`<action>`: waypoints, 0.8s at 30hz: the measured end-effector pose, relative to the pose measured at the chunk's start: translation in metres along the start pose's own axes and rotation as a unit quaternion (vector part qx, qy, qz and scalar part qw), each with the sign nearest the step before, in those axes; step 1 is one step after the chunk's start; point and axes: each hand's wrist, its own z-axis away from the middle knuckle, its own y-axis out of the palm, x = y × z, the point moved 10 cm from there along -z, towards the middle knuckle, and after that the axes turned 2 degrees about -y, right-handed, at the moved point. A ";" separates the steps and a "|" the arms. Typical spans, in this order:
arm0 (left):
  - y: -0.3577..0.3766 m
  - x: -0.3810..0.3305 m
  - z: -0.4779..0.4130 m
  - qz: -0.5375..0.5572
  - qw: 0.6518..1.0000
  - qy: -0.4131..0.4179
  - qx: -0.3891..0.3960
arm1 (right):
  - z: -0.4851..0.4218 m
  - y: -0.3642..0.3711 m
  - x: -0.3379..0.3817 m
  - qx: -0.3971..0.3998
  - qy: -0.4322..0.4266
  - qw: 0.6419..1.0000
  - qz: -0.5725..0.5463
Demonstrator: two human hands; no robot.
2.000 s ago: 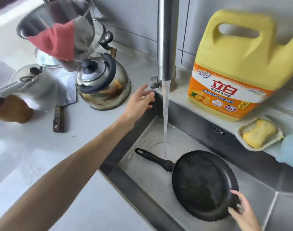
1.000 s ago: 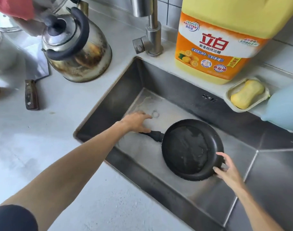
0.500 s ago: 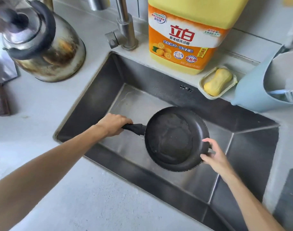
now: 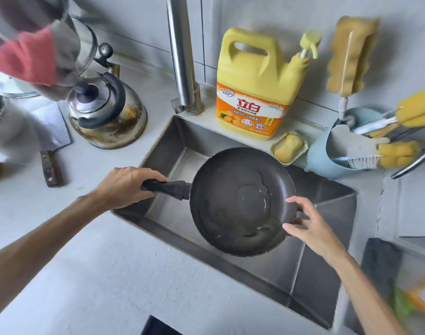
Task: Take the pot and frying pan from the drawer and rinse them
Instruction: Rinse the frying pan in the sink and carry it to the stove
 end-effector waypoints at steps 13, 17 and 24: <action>-0.106 -0.017 0.028 -0.032 0.969 0.058 -0.239 | 0.003 -0.041 0.117 -0.145 -0.257 0.953 0.069; -0.108 -0.025 0.028 -0.055 0.959 0.077 -0.268 | 0.013 -0.050 0.135 -0.195 -0.324 0.921 0.090; -0.109 -0.029 0.039 -0.085 0.936 0.109 -0.322 | 0.038 -0.054 0.147 -0.263 -0.390 0.865 0.178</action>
